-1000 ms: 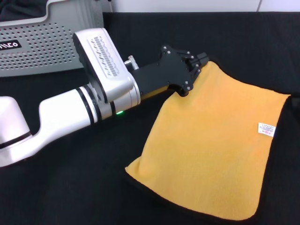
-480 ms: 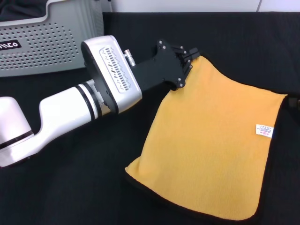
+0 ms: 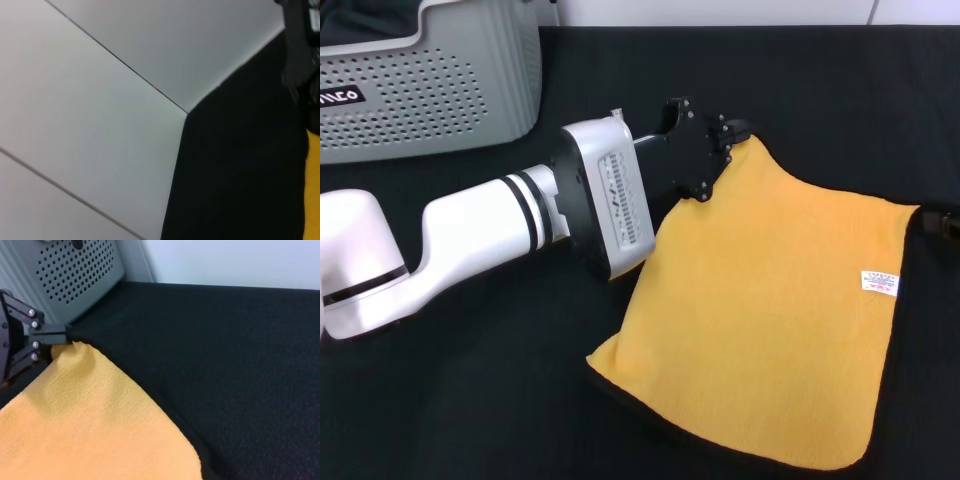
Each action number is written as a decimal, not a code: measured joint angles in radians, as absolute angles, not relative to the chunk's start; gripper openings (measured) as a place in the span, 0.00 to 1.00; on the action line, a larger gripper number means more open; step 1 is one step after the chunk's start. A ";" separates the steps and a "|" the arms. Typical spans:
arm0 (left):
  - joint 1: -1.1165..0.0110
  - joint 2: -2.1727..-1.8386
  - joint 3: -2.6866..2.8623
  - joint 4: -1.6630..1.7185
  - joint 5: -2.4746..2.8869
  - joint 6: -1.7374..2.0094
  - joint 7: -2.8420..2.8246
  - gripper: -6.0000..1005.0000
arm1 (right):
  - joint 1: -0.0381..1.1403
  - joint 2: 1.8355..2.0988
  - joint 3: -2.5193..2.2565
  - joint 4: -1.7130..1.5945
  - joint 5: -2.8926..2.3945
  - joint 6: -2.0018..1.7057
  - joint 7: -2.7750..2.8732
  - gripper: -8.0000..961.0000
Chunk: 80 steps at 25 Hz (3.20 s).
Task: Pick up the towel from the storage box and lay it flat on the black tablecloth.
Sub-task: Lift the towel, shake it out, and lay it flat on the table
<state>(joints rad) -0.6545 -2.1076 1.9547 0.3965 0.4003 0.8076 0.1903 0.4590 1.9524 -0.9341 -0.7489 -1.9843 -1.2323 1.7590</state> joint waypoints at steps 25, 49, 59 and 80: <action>-0.684 -2.108 1.978 0.410 0.358 0.750 0.541 0.02 | 0.441 1.964 -0.920 -0.778 -1.998 -1.160 1.792 0.06; -0.680 -2.108 2.139 0.395 0.092 0.751 0.768 0.03 | 0.437 1.964 -0.926 -0.786 -1.999 -1.155 1.799 0.07; -0.631 -2.108 2.136 0.407 0.021 0.854 0.997 0.03 | 0.437 1.966 -0.924 -0.790 -1.999 -1.155 1.794 0.07; -0.704 -2.108 2.188 0.305 -0.053 0.665 0.960 0.03 | 0.437 1.978 -0.929 -0.815 -1.999 -1.154 1.793 0.08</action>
<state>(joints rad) -0.7035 -2.1077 2.1879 0.3055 -0.0531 0.6648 0.9598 0.4372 1.9784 -0.9295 -0.8148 -1.9987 -1.1542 1.7931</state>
